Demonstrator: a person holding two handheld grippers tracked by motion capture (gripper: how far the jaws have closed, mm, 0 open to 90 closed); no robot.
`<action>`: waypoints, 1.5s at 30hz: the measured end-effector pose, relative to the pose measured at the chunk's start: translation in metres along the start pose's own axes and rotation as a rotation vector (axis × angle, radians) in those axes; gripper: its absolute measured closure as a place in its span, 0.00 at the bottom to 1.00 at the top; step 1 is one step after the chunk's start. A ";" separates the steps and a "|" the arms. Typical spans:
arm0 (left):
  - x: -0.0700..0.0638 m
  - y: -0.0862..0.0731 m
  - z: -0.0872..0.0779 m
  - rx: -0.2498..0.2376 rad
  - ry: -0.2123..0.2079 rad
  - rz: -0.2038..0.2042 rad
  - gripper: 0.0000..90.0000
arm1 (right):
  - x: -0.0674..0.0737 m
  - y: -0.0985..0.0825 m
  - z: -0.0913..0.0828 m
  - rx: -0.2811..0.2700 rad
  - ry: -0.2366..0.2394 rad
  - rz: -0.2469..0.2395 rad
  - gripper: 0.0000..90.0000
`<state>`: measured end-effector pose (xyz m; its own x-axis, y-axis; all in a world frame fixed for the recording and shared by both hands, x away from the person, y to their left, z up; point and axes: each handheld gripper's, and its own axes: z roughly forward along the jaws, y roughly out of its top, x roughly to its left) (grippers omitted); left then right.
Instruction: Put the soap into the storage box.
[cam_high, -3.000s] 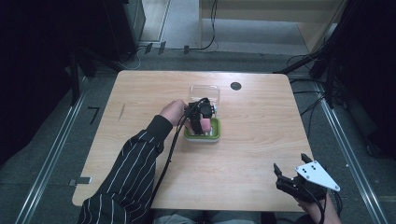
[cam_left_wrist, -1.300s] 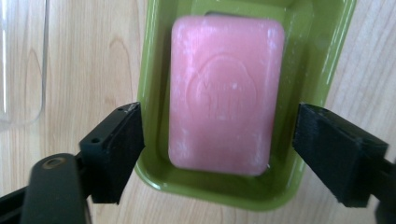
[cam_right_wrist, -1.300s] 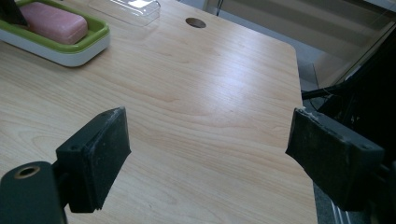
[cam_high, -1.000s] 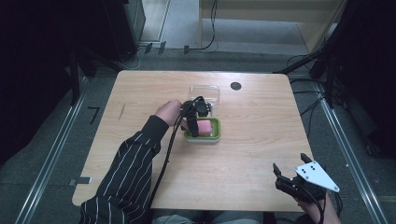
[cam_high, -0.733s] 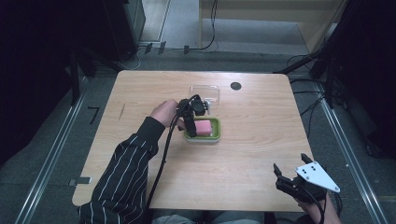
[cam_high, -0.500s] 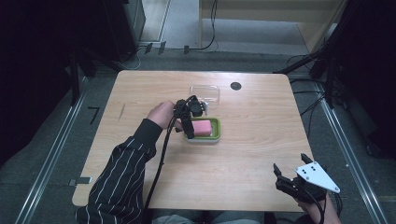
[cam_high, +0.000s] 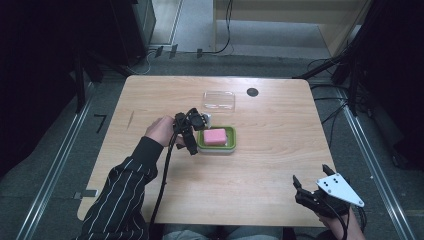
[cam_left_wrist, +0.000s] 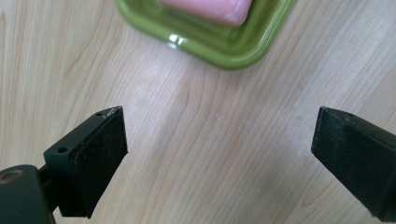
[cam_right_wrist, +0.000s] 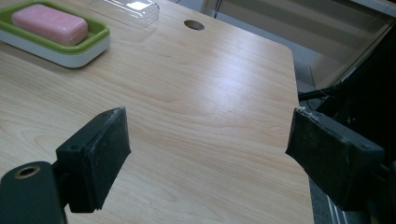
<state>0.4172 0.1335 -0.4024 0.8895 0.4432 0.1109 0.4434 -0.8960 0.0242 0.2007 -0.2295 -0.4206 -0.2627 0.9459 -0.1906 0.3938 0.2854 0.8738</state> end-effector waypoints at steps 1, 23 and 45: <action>-0.001 -0.003 0.000 -0.001 0.001 -0.005 0.04 | 0.000 0.000 0.000 -0.002 0.000 -0.002 0.15; -0.019 -0.064 0.023 -0.018 -0.025 -0.178 0.03 | 0.000 0.000 0.000 0.000 -0.003 0.002 0.15; -0.045 -0.110 0.039 -0.007 -0.001 -0.280 0.02 | 0.001 0.001 0.001 -0.009 0.000 -0.003 0.15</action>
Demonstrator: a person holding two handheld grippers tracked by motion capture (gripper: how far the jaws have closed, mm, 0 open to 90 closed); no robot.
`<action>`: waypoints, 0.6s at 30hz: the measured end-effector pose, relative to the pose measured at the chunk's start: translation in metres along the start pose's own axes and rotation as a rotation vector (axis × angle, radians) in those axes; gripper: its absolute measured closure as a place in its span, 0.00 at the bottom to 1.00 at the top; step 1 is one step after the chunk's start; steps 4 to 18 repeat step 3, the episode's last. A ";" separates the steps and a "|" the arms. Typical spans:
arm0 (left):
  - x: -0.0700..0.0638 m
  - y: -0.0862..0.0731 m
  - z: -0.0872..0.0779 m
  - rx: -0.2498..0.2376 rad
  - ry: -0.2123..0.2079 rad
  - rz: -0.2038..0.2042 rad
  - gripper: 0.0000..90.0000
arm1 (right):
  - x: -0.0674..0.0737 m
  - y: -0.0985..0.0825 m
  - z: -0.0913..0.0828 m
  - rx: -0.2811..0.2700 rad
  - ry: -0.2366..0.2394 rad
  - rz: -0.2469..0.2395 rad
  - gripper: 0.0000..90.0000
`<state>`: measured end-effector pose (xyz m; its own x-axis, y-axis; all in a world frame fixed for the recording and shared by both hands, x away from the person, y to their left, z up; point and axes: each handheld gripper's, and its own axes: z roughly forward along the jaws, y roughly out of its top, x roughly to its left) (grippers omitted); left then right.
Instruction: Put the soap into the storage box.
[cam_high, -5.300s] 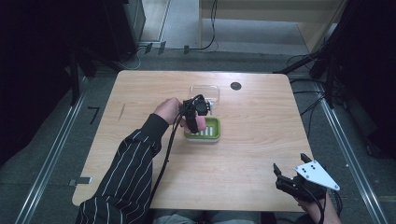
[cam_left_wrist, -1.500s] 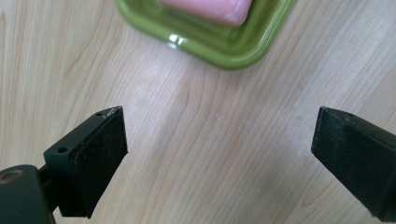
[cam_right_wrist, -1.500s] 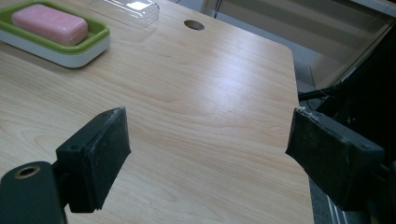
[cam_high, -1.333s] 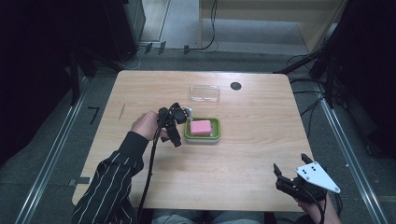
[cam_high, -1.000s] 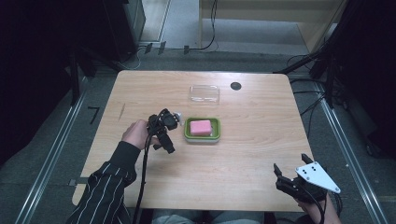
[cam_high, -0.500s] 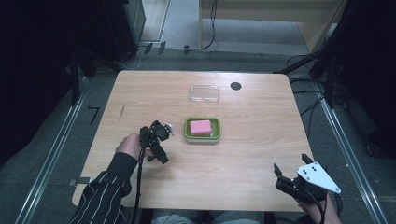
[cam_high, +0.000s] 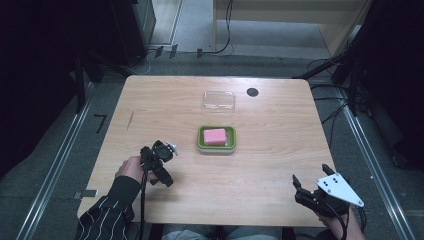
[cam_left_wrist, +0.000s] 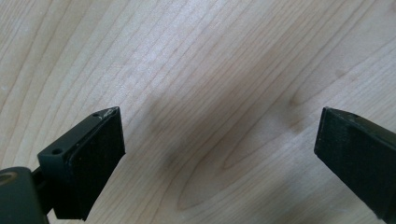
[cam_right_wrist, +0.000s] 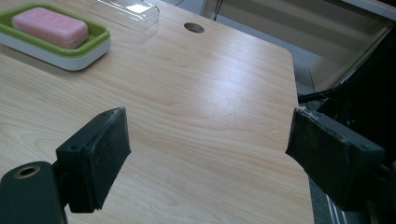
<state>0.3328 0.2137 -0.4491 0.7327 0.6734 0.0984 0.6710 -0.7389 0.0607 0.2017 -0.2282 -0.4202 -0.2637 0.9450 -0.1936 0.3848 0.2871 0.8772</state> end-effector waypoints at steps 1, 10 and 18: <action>0.000 0.000 0.001 -0.003 -0.006 -0.003 0.03 | 0.000 0.000 0.000 -0.002 0.002 -0.004 0.15; 0.001 -0.001 0.002 -0.008 -0.020 -0.011 0.03 | 0.000 0.001 0.002 -0.004 0.003 -0.005 0.15; 0.001 -0.001 0.002 -0.008 -0.020 -0.011 0.03 | 0.000 0.001 0.002 -0.004 0.003 -0.005 0.15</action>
